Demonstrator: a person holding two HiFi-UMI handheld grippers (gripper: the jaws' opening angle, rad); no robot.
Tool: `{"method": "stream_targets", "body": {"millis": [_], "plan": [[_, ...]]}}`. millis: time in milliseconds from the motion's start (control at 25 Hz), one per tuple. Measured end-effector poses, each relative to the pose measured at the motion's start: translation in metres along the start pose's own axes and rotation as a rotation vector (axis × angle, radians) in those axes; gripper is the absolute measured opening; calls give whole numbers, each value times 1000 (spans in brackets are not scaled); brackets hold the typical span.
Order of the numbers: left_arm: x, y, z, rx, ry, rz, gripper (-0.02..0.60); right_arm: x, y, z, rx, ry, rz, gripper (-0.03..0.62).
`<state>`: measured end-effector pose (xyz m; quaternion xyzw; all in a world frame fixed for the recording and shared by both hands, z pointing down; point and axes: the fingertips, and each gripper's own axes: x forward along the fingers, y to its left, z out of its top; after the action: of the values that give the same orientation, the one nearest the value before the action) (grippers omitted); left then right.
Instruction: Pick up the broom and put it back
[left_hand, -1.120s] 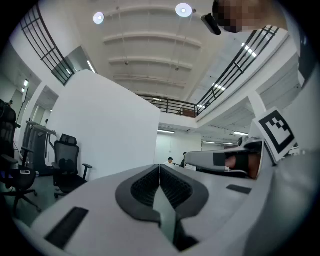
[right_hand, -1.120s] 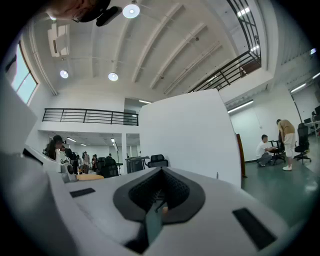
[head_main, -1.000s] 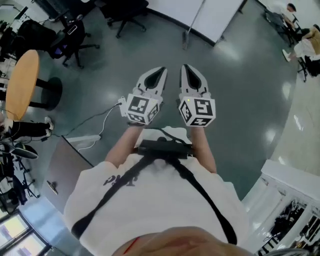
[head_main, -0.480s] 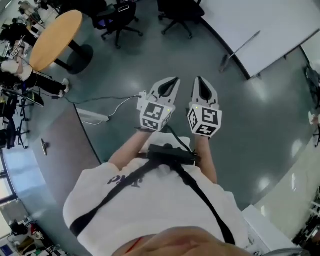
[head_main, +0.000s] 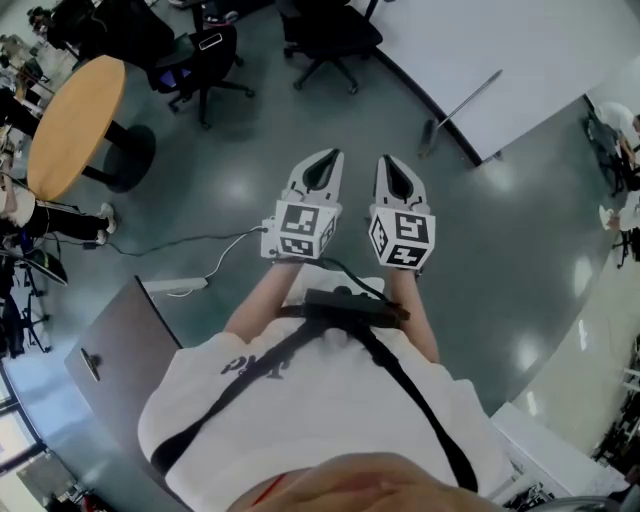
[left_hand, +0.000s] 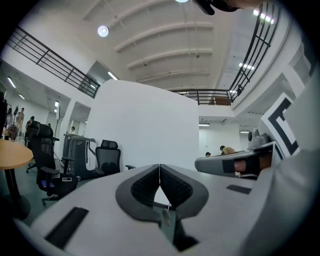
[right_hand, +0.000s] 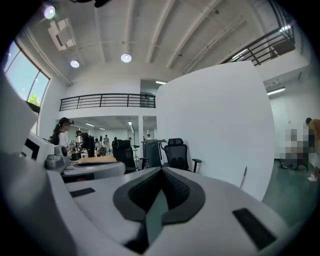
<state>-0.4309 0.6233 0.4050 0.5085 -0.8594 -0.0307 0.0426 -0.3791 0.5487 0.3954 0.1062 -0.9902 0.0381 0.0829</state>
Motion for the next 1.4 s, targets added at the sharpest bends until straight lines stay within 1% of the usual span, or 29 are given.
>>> {"method": "stream_targets", "body": {"millis": [120,240,400,560,680,800,960,1080,1160,1240,1320,1400], "plan": [[39,37,17,-15,-21,-23,12,47,-3,14,16,0,-6,5],[68,59,23,-18,-13,-63,12,78,-9,25,14,3,-41,5],[108,69,10,-17,12,-138,12,106,-34,25,44,-26,-119,5],[156,63,-11,-73,82,-218,12,132,-78,20,79,-1,-202,5],[199,45,-20,-79,110,-271,12,149,-123,18,100,6,-244,5],[251,33,-28,-71,119,-314,12,177,-166,14,112,2,-264,5],[334,7,-35,-45,131,-366,12,216,-239,22,117,-26,-280,5],[413,-22,-23,-31,121,-407,12,238,-311,47,99,-63,-305,5],[463,-50,-9,-17,104,-433,12,242,-365,67,89,-92,-340,5],[503,-78,5,-6,91,-459,12,237,-416,82,100,-113,-386,5],[533,-100,10,-1,96,-481,12,232,-456,86,129,-121,-432,5],[558,-113,4,1,120,-497,12,233,-487,80,163,-110,-472,5]]}}
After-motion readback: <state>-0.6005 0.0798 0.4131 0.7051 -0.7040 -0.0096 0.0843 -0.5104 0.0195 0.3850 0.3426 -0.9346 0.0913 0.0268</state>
